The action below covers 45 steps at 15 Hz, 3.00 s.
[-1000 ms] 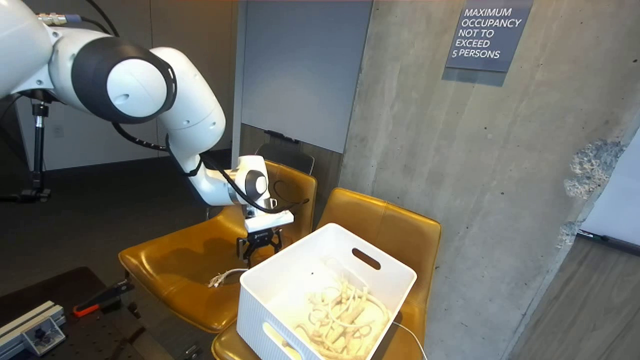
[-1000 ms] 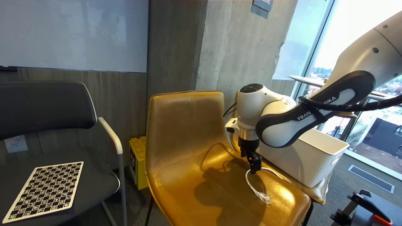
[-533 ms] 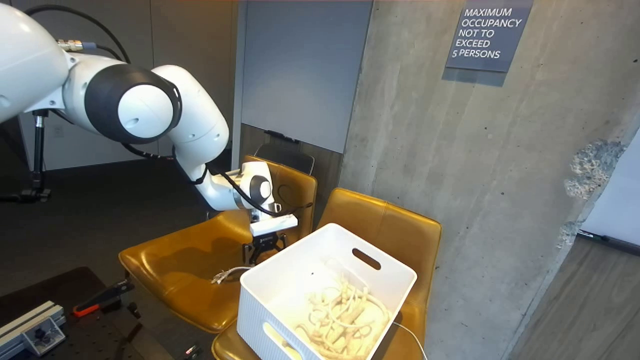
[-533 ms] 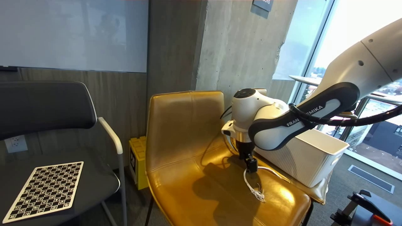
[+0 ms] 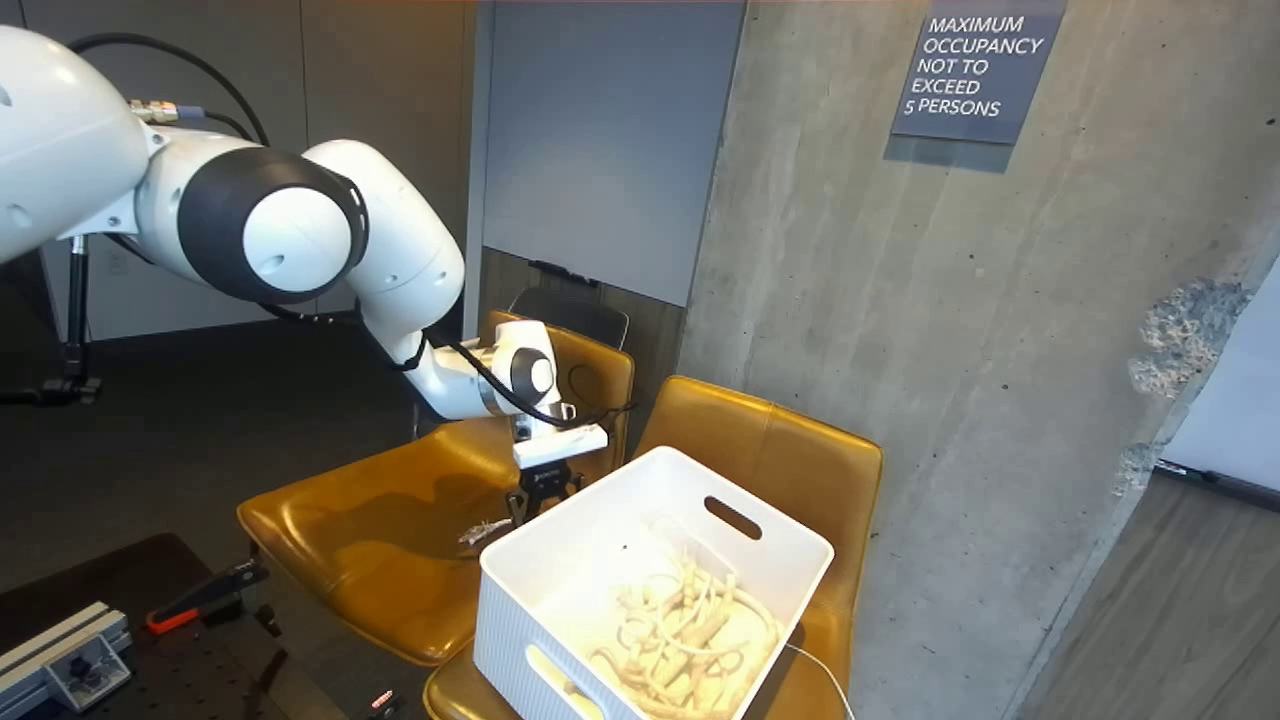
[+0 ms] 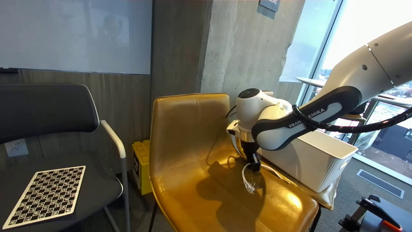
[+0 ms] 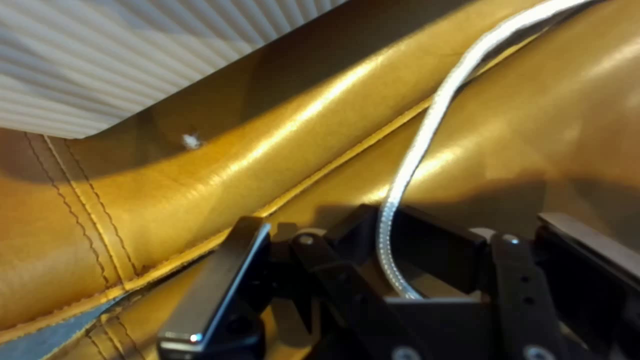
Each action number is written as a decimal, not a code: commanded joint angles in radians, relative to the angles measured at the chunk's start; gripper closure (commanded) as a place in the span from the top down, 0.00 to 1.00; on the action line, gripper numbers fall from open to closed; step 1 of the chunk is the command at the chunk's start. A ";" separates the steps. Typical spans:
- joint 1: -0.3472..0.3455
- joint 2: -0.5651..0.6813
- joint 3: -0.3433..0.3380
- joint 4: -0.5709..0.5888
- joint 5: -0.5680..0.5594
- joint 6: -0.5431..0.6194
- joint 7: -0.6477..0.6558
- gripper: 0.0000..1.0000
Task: Pick up all the white ropes from the orange chair and put them in the white basket
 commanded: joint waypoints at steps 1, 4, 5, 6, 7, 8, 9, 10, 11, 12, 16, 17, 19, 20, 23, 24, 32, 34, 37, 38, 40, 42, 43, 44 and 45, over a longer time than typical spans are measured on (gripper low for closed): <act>0.015 -0.002 -0.009 0.023 0.003 -0.014 0.011 0.00; 0.026 -0.062 0.002 -0.014 0.002 0.001 0.015 0.00; 0.034 -0.086 0.002 -0.027 -0.001 0.005 0.022 0.00; 0.039 -0.110 0.005 -0.039 -0.001 0.007 0.025 0.00; 0.048 -0.141 0.004 -0.053 -0.004 0.008 0.032 0.00; 0.053 -0.174 0.004 -0.064 -0.005 0.005 0.037 0.00; 0.055 -0.208 0.004 -0.070 -0.003 -0.001 0.041 0.00; 0.051 -0.252 0.002 -0.081 -0.002 -0.005 0.046 0.00; 0.045 -0.290 0.000 -0.089 -0.001 0.000 0.052 0.00; 0.038 -0.323 -0.004 -0.090 0.001 0.002 0.062 0.00; -0.020 -0.465 -0.013 -0.102 0.026 -0.011 0.087 0.00; -0.043 -0.505 -0.013 -0.117 0.041 -0.025 0.090 0.00; -0.090 -0.590 -0.018 -0.171 0.066 -0.046 0.084 0.00; -0.111 -0.618 -0.025 -0.193 0.071 -0.051 0.086 0.00; -0.170 -0.665 -0.046 -0.234 0.082 -0.078 0.083 0.00; -0.183 -0.672 -0.049 -0.253 0.084 -0.088 0.084 0.00; -0.235 -0.637 -0.059 -0.306 0.103 -0.110 0.092 0.00; -0.250 -0.636 -0.067 -0.297 0.107 -0.116 0.091 0.00; -0.278 -0.624 -0.078 -0.273 0.118 -0.122 0.084 0.00; -0.285 -0.619 -0.081 -0.267 0.122 -0.124 0.083 0.00; -0.297 -0.614 -0.082 -0.265 0.131 -0.119 0.085 0.28; -0.303 -0.613 -0.081 -0.271 0.134 -0.111 0.085 0.41; -0.302 -0.616 -0.081 -0.277 0.131 -0.107 0.089 0.47; -0.302 -0.619 -0.079 -0.282 0.132 -0.105 0.088 0.56; -0.299 -0.626 -0.072 -0.291 0.135 -0.102 0.083 0.62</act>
